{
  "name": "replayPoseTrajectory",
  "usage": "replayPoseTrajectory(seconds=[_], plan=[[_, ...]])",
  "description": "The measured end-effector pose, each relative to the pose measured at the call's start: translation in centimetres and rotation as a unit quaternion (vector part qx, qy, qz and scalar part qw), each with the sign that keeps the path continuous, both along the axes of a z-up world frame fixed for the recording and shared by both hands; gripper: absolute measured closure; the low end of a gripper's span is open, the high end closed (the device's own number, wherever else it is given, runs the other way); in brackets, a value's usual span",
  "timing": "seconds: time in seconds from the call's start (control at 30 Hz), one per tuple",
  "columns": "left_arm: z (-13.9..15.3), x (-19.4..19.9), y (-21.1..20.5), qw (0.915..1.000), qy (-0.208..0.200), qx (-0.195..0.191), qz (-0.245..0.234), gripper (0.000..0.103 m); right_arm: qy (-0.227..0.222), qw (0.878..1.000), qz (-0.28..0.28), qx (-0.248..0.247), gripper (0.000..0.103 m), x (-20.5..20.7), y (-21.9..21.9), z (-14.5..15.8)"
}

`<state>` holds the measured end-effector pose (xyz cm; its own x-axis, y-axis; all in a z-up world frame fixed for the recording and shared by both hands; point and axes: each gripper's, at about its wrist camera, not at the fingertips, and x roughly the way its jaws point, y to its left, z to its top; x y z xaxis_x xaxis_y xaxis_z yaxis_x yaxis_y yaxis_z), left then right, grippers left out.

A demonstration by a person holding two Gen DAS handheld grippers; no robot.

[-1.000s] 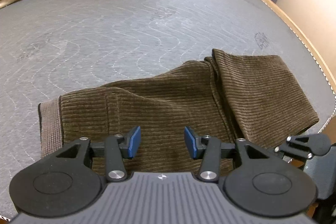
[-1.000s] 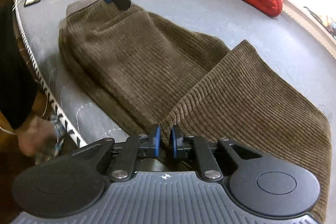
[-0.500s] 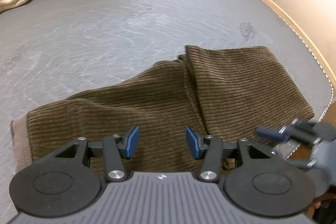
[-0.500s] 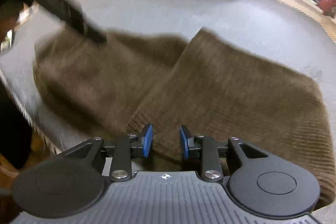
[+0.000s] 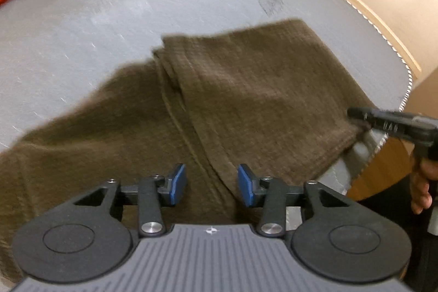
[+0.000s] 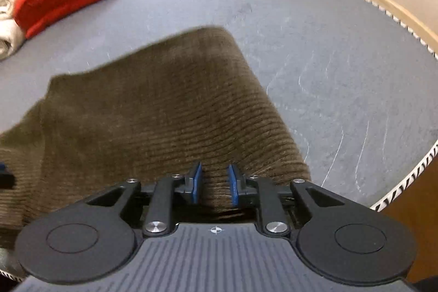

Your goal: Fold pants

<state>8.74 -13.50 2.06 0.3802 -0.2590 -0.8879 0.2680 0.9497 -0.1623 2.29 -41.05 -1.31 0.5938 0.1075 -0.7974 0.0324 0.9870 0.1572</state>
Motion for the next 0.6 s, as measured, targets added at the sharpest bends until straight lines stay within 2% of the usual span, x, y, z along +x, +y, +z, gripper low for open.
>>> replayPoseTrajectory(seconds=[0.07, 0.1, 0.13, 0.17, 0.23, 0.33, 0.4, 0.5, 0.6], plan=[[-1.5, 0.4, 0.0, 0.9983, 0.054, -0.021, -0.002, 0.057, -0.024, 1.000, -0.019, 0.003, 0.077, -0.9, -0.7, 0.7], [-2.4, 0.4, -0.1, 0.9966, 0.080, -0.019, -0.001, 0.057, -0.036, 0.999, -0.037, 0.004, 0.074, -1.2, -1.4, 1.0], [-3.0, 0.2, -0.1, 0.9957, 0.092, -0.011, -0.003, 0.056, -0.043, 0.998, -0.056, 0.004, 0.062, -1.1, -1.9, 1.4], [-3.1, 0.1, -0.1, 0.9956, 0.094, -0.007, -0.004, 0.055, -0.046, 0.996, -0.075, 0.002, 0.044, -1.1, -2.5, 1.4], [-2.8, 0.0, -0.3, 0.9962, 0.087, -0.004, -0.007, 0.055, -0.026, 0.994, -0.111, 0.002, 0.022, -1.1, -3.7, 1.1], [-2.0, 0.0, -0.3, 0.9976, 0.069, 0.005, -0.008, 0.054, 0.048, 0.990, -0.116, 0.059, 0.025, -0.4, -4.7, -1.4], [-1.7, -0.2, -0.4, 0.9981, 0.061, 0.007, -0.008, 0.054, 0.051, 0.989, -0.122, 0.073, 0.025, -0.5, -4.8, -2.1], [-1.4, -0.3, -0.4, 0.9987, 0.050, 0.007, -0.009, 0.054, 0.039, 0.991, -0.116, 0.062, 0.029, -0.4, -4.6, -1.8], [-0.6, -0.1, 0.1, 0.9993, 0.036, 0.007, -0.006, 0.054, 0.038, 0.987, -0.139, 0.075, 0.039, 0.0, -5.1, -1.9]])
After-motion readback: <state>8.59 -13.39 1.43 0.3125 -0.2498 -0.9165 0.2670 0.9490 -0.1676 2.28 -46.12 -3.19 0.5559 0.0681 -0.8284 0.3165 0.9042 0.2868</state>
